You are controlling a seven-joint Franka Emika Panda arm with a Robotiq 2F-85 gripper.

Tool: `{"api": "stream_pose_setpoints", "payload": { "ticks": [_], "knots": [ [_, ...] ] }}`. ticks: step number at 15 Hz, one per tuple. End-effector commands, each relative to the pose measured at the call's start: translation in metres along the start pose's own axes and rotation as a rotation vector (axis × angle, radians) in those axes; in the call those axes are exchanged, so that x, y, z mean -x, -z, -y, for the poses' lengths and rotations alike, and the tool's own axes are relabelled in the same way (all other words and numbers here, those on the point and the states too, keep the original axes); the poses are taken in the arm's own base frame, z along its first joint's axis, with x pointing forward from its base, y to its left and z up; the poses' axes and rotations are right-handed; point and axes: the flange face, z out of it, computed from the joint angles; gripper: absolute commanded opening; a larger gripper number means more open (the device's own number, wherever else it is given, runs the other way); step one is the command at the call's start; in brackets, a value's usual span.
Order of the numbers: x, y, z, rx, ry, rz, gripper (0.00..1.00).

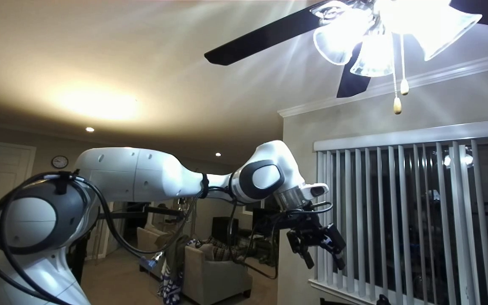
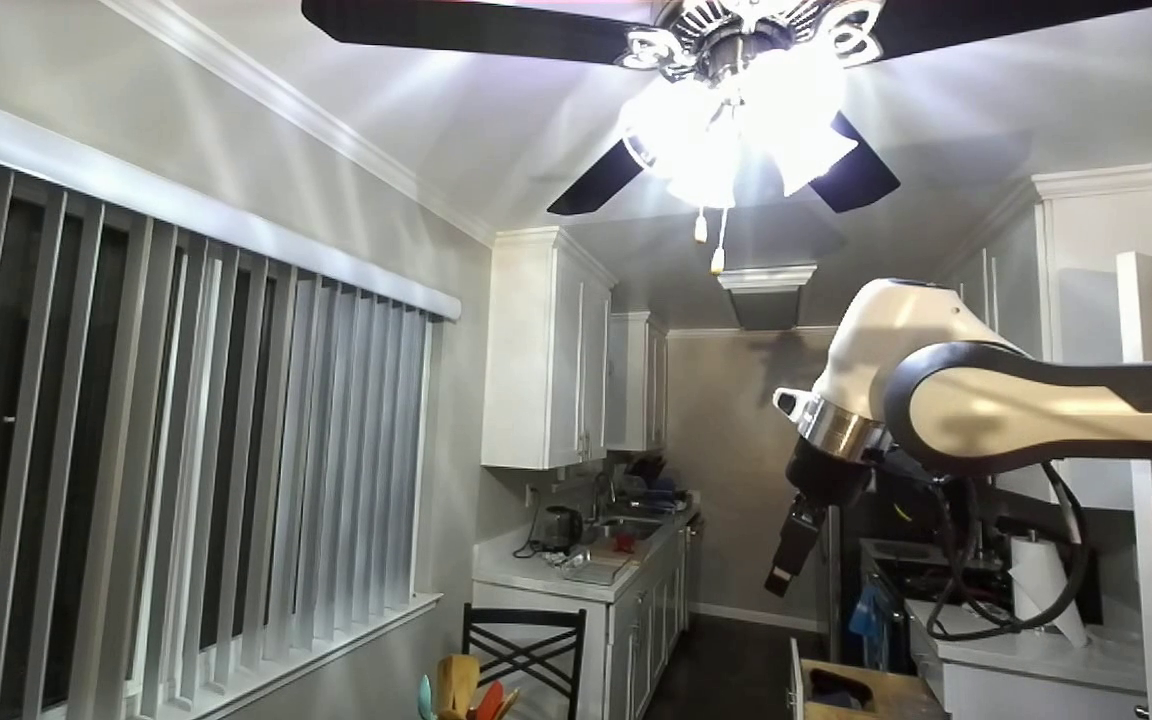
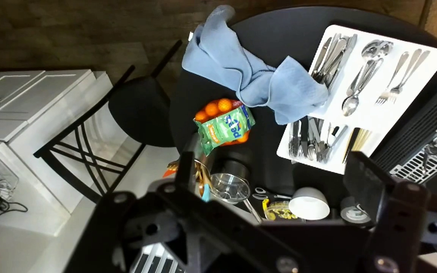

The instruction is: Pull the longer white cord of the ceiling fan

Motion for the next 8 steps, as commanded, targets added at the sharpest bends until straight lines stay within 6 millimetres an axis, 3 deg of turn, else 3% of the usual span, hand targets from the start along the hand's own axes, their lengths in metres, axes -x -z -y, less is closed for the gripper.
{"api": "stream_pose_setpoints", "payload": {
  "ticks": [1,5,8],
  "knots": [
    [0.000,0.000,-0.001,-0.001,-0.001,0.002,1.00],
    [-0.001,-0.001,0.000,-0.001,0.000,0.004,1.00],
    [-0.030,0.051,0.006,0.034,-0.028,-0.200,1.00]
  ]
}}
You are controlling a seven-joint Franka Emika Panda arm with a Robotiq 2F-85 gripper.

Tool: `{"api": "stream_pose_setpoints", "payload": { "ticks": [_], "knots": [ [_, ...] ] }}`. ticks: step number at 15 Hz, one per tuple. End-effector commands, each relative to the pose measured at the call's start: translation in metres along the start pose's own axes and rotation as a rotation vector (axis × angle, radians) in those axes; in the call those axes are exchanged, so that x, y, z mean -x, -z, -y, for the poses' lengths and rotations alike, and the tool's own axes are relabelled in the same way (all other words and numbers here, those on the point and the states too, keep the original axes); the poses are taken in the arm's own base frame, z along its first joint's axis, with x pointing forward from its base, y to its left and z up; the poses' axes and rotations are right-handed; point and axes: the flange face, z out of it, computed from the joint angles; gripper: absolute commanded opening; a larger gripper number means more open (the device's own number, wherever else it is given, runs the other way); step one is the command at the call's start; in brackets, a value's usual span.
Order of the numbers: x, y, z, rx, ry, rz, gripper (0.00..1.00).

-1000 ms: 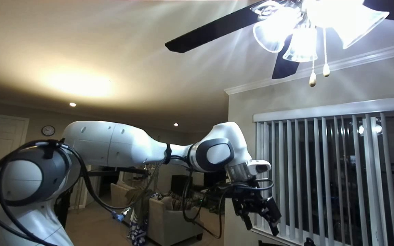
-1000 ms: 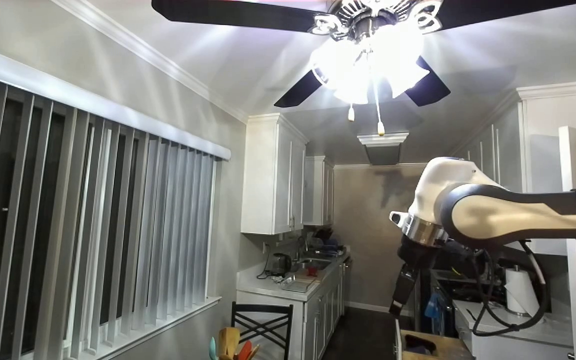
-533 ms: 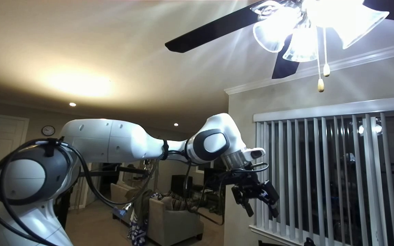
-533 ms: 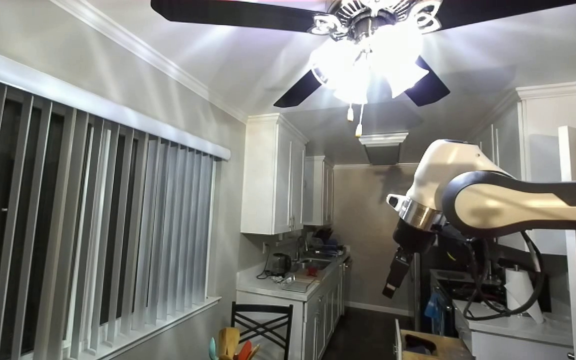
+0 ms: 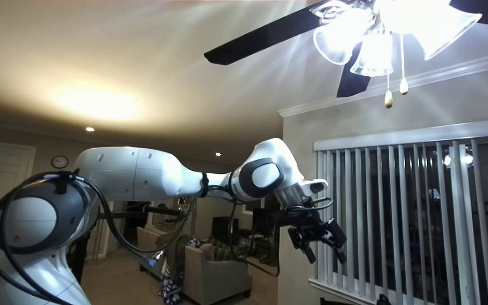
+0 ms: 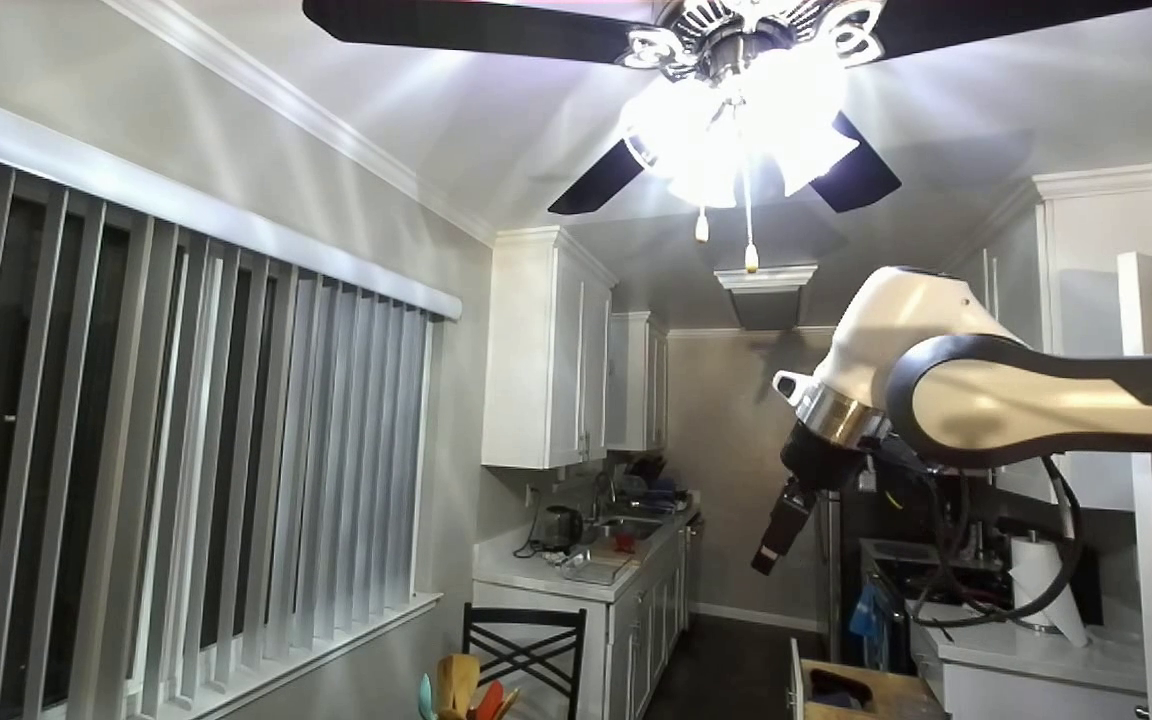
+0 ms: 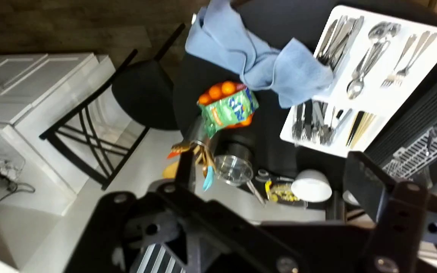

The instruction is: Pull the longer white cord of the ceiling fan

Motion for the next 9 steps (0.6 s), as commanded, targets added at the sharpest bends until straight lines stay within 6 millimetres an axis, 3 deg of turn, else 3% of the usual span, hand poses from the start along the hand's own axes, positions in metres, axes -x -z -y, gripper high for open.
{"api": "stream_pose_setpoints", "payload": {
  "ticks": [1,4,6,9],
  "knots": [
    [-0.041,0.056,0.004,0.033,-0.053,-0.198,1.00],
    [-0.068,0.095,0.004,0.066,-0.121,-0.372,1.00],
    [-0.081,0.106,0.000,0.113,-0.160,-0.482,1.00],
    [-0.098,0.108,-0.027,0.181,-0.267,-0.603,1.00]
  ]
}}
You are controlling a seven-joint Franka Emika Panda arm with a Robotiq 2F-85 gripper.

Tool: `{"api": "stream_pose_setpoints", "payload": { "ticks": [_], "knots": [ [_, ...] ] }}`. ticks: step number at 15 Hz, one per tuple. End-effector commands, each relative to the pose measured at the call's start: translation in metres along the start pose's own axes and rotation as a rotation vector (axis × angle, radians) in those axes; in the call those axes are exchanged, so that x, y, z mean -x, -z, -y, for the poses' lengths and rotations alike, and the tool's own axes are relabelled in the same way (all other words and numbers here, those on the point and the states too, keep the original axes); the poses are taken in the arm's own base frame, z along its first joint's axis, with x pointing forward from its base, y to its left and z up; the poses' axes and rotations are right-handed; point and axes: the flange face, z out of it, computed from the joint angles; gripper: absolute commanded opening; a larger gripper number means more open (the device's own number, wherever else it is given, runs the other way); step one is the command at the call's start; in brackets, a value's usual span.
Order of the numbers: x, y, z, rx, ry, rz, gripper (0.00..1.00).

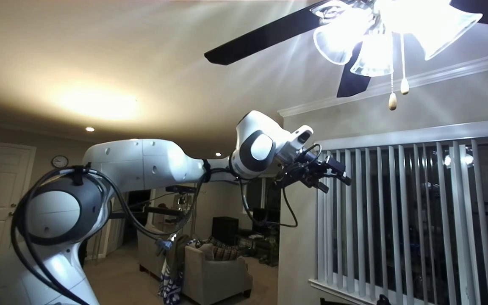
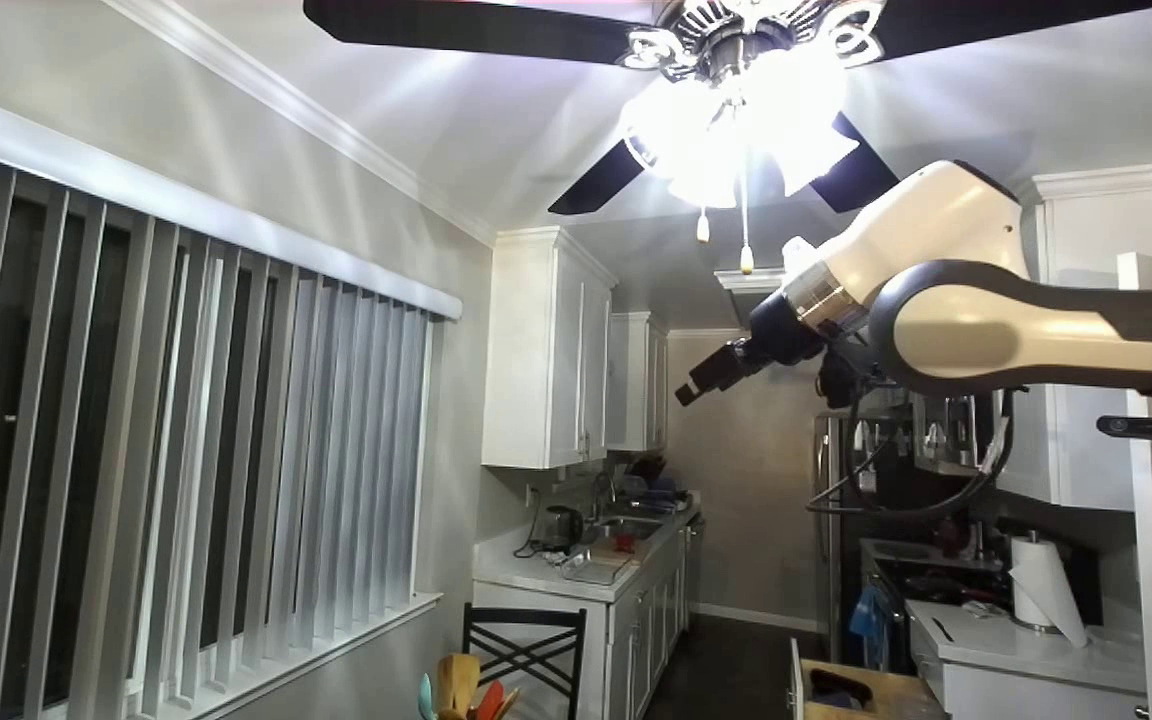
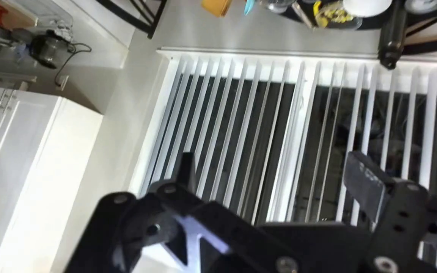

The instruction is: Pull the longer white cord of the ceiling fan

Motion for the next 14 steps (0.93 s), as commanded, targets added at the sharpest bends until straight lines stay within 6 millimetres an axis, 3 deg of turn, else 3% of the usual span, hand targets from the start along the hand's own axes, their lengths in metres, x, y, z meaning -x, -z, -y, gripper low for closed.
{"api": "stream_pose_setpoints", "payload": {
  "ticks": [1,6,14],
  "knots": [
    [-0.022,-0.019,-0.026,0.103,-0.107,-0.122,1.00],
    [-0.039,-0.012,-0.065,0.227,-0.252,-0.248,1.00],
    [-0.076,0.022,-0.089,0.317,-0.352,-0.373,1.00]
  ]
}}
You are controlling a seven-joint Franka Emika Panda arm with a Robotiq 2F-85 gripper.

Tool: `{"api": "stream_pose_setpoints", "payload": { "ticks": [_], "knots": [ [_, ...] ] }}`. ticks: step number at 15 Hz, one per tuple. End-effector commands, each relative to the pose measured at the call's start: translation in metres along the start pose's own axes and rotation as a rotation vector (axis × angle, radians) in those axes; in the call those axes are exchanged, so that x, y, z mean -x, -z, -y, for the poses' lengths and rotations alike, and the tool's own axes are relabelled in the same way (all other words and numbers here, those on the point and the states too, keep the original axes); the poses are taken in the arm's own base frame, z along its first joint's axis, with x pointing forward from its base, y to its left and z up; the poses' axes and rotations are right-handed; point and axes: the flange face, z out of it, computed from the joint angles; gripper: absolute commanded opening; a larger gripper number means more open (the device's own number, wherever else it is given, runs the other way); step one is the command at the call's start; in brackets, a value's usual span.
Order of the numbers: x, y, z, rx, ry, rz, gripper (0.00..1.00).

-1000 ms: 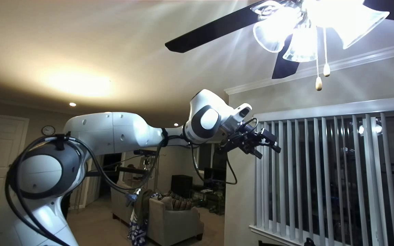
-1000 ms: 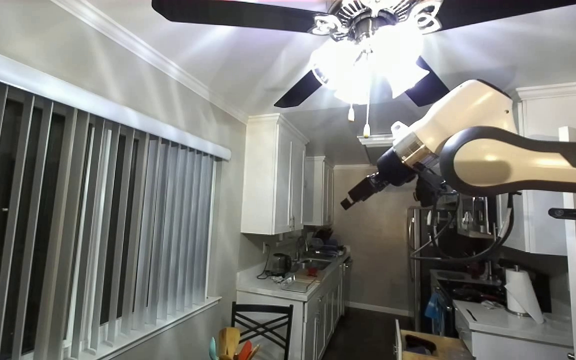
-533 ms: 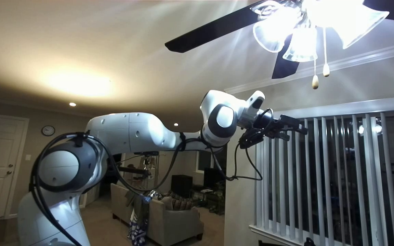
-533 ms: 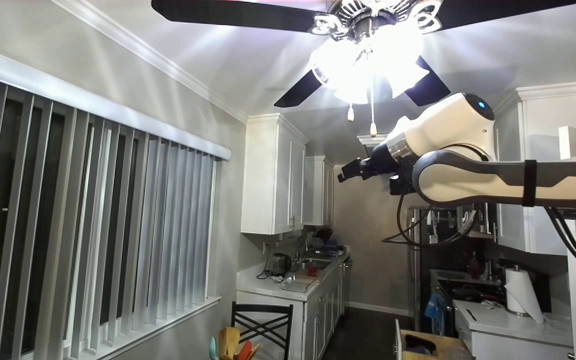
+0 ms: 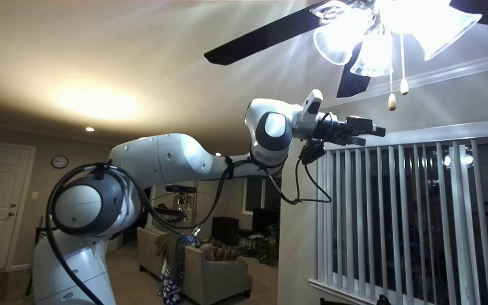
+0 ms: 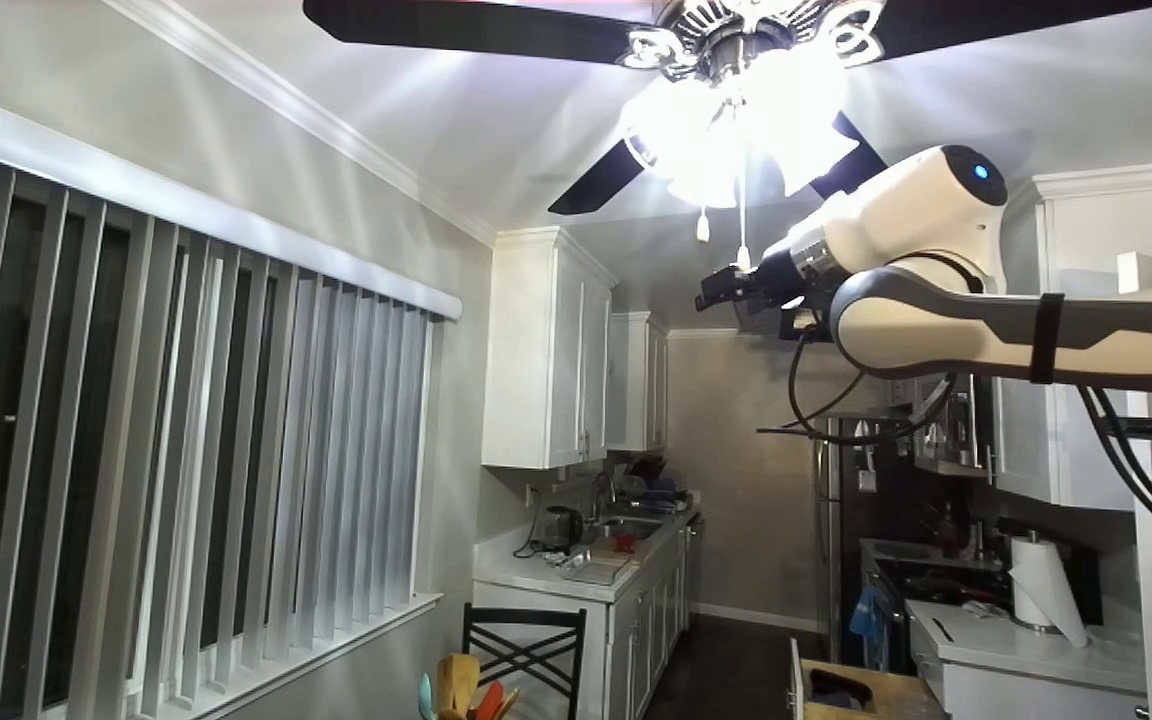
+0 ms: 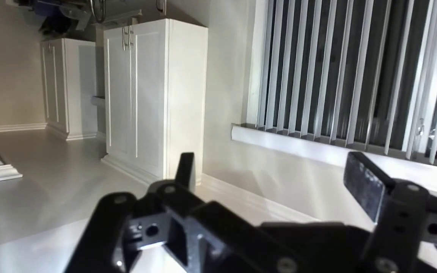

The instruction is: Pull the longer white cord of the ceiling fan

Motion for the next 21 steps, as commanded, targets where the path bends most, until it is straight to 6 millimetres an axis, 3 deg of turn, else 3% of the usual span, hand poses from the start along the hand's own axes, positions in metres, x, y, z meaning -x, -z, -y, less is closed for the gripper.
{"api": "stream_pose_setpoints", "payload": {
  "ticks": [1,8,13,18,21],
  "knots": [
    [-0.025,0.000,-0.006,0.053,-0.048,-0.077,1.00],
    [-0.059,0.008,-0.024,0.131,-0.118,-0.157,1.00],
    [-0.068,-0.005,-0.015,0.139,-0.101,-0.167,1.00],
    [-0.081,-0.016,-0.021,0.172,-0.127,-0.170,1.00],
    [-0.075,-0.019,-0.022,0.169,-0.109,-0.146,1.00]
  ]
}}
